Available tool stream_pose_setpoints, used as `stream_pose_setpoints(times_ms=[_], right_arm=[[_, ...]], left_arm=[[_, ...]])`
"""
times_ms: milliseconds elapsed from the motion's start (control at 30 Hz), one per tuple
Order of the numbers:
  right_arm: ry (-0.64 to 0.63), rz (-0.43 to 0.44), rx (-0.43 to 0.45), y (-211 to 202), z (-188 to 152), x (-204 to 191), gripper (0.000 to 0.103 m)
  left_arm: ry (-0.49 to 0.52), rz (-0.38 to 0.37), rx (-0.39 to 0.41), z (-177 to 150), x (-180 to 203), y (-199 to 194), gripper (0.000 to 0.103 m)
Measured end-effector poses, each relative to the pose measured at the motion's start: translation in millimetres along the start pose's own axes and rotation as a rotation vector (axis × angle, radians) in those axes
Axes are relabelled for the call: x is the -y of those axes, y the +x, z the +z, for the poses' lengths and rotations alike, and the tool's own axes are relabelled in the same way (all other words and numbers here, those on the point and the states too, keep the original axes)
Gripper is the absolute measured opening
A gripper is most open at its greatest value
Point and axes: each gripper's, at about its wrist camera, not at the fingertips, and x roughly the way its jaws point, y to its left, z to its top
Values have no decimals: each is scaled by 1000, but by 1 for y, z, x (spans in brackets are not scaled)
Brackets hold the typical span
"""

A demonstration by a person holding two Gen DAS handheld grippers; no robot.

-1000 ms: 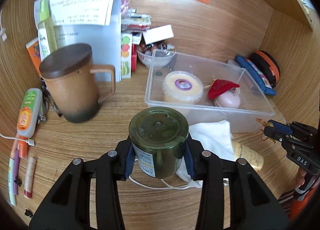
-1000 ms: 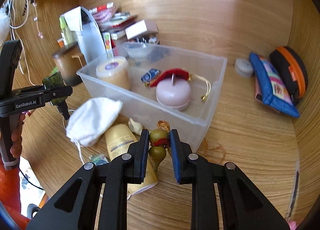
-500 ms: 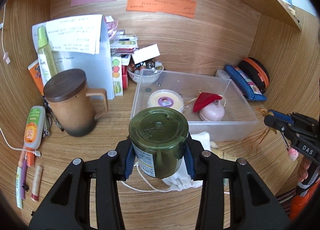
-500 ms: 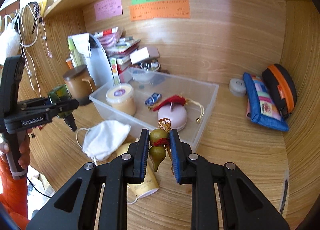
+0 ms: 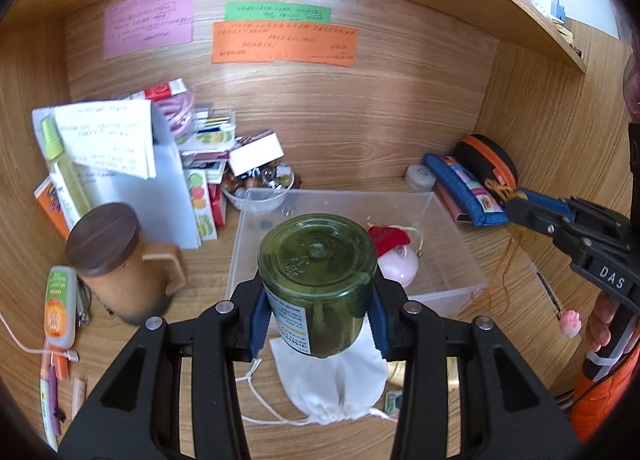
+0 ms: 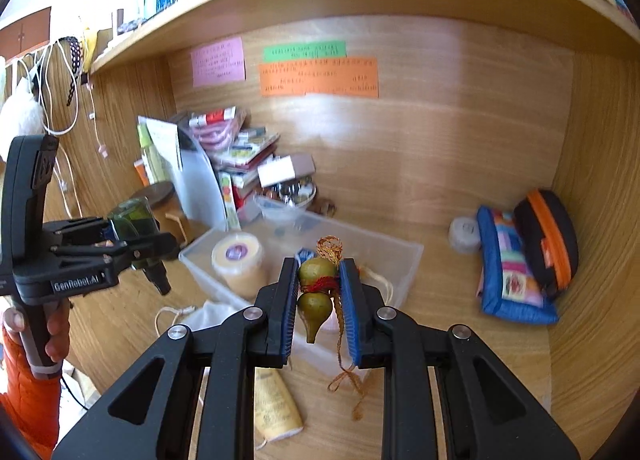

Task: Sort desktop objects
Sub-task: 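Carry the green bottle and gourd ornament over the clear box with both tools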

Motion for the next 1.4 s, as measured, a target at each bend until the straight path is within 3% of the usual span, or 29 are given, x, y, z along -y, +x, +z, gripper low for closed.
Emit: stream_pose_setpoints(times_ms=[567,1000,1400], right_arm=[[-41,-2,39,32,45,6,19],[19,-24,-85,92,23,39,19],[29,-22,-168,123,3,51,19]], left_arm=[[45,-44,-25,34,8,45,41],[52,-66,-135,28,11,108,41],[102,-75,-205,20,27,148,41]])
